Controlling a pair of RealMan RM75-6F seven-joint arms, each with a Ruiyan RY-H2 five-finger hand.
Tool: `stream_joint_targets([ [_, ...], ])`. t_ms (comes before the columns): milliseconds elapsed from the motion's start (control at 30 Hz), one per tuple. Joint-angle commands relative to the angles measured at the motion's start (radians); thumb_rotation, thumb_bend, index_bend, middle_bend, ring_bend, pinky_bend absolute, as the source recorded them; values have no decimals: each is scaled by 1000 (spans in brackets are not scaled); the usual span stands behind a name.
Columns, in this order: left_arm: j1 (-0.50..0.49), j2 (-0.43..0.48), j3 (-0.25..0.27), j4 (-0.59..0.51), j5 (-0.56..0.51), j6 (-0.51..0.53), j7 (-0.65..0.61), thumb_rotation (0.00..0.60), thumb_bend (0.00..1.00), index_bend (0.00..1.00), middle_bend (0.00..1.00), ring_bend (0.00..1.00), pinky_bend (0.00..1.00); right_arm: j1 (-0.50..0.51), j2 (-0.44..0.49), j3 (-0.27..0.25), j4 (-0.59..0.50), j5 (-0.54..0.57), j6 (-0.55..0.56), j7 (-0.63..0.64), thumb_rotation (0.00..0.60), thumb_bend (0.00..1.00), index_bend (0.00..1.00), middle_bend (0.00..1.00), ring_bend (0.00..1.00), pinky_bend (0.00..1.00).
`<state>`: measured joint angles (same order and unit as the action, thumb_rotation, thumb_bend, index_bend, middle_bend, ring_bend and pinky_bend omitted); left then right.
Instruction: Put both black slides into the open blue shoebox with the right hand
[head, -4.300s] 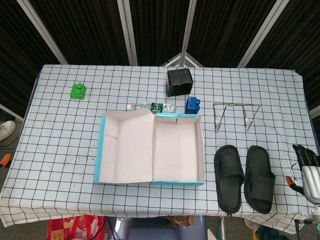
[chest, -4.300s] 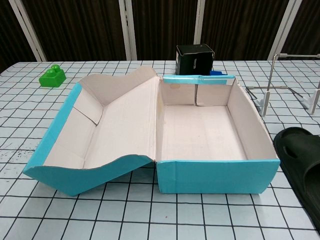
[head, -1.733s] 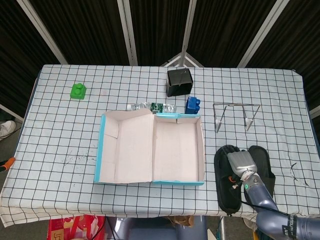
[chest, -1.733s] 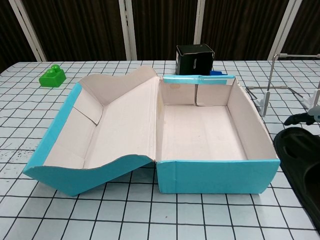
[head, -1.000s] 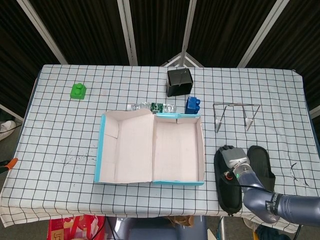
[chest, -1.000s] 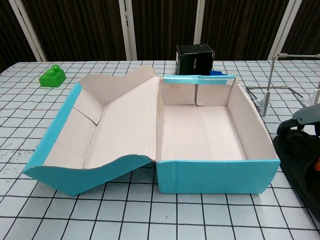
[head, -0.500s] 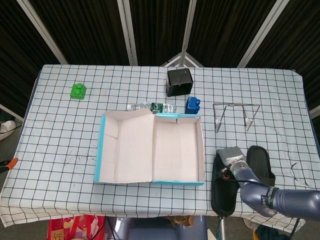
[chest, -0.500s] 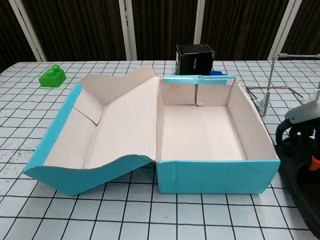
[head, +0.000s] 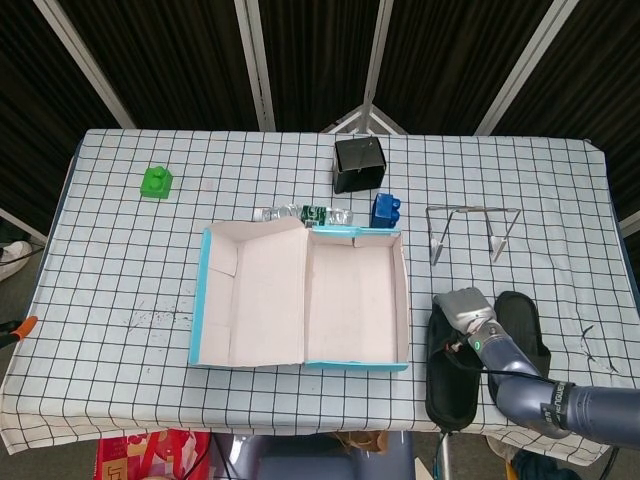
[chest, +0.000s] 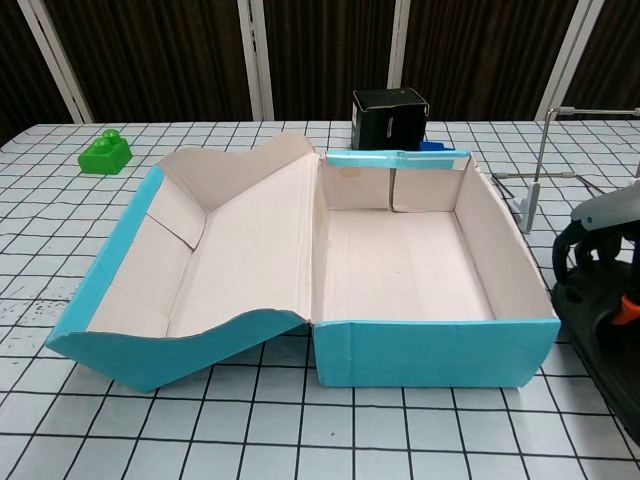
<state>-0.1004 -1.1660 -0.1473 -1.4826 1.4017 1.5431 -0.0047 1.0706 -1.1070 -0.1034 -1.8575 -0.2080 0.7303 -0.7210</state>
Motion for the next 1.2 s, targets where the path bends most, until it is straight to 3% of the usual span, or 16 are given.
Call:
stream_joint_targets([
  [33,0,-1,0,-1,0,0,3,600,209,70,0,0,67,-4,34,1,-25,-34,-9,29,600,417,492,490,493,197],
  [767,-2,-5,1,-2,-3,-4,17,600,209,70,0,0,67,166,323,6,-173,-26,-142,155,600,421,509,494,493,197],
  [1000,-3,-4,2,-1,-3,-6,13,600,209,70,0,0,67,128,359,89,-200,-128,-169,285,600,421,509,494,493,197],
  [1200,-3,-15,-5,17,17,22,-4,600,209,70,0,0,67,8,289,191,-182,-301,-84,448,600,423,509,494,493,197],
])
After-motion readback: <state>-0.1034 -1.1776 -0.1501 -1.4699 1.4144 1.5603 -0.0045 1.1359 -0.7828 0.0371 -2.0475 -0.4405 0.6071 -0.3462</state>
